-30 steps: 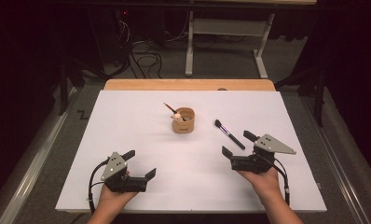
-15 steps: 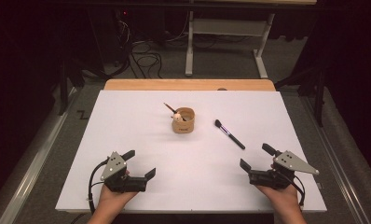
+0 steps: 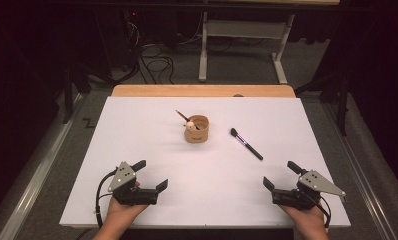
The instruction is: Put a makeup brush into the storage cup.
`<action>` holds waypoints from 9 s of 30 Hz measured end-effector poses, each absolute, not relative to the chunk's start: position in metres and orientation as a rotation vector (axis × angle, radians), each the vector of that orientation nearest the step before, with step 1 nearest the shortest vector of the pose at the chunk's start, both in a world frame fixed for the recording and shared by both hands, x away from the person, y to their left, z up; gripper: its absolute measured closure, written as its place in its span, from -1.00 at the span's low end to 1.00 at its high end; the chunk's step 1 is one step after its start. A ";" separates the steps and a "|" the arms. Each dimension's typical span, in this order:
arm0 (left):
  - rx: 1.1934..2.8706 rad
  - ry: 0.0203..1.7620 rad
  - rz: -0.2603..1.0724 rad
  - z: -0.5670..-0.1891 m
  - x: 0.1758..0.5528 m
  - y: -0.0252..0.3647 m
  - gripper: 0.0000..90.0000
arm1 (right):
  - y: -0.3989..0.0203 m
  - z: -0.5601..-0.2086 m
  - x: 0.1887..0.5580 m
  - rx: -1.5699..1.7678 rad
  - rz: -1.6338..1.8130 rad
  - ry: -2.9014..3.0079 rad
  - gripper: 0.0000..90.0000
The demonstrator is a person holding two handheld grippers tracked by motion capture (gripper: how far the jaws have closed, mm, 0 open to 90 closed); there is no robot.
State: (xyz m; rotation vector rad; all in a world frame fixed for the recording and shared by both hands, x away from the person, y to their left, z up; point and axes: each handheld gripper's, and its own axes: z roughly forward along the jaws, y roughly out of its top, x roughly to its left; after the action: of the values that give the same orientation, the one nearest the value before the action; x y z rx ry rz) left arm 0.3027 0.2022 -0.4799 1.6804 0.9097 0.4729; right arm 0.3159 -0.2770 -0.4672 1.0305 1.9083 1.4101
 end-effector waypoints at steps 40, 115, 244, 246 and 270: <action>1.668 0.859 0.455 -0.474 0.303 0.203 -0.99 | -0.278 -0.467 0.338 1.245 1.108 2.162 -0.91; 1.661 0.855 0.474 -0.472 0.296 0.206 -0.99 | -0.237 -0.440 0.373 1.208 0.447 2.724 -0.48; 1.660 0.874 0.491 -0.472 0.296 0.206 -0.99 | -0.230 -0.418 0.422 1.198 0.353 2.644 0.80; 1.661 0.874 0.491 -0.472 0.296 0.206 -0.99 | -0.231 -0.418 0.420 1.198 0.347 2.646 0.80; 1.653 0.890 0.485 -0.474 0.297 0.208 -0.99 | -0.251 -0.434 0.394 1.258 0.636 2.520 0.80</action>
State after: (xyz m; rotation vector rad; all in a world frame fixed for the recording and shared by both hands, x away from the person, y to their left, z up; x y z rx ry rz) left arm 0.2971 0.2082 -0.4737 1.6530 0.8904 0.4846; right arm 0.3940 -0.2507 -0.4338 1.2576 2.5203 0.6365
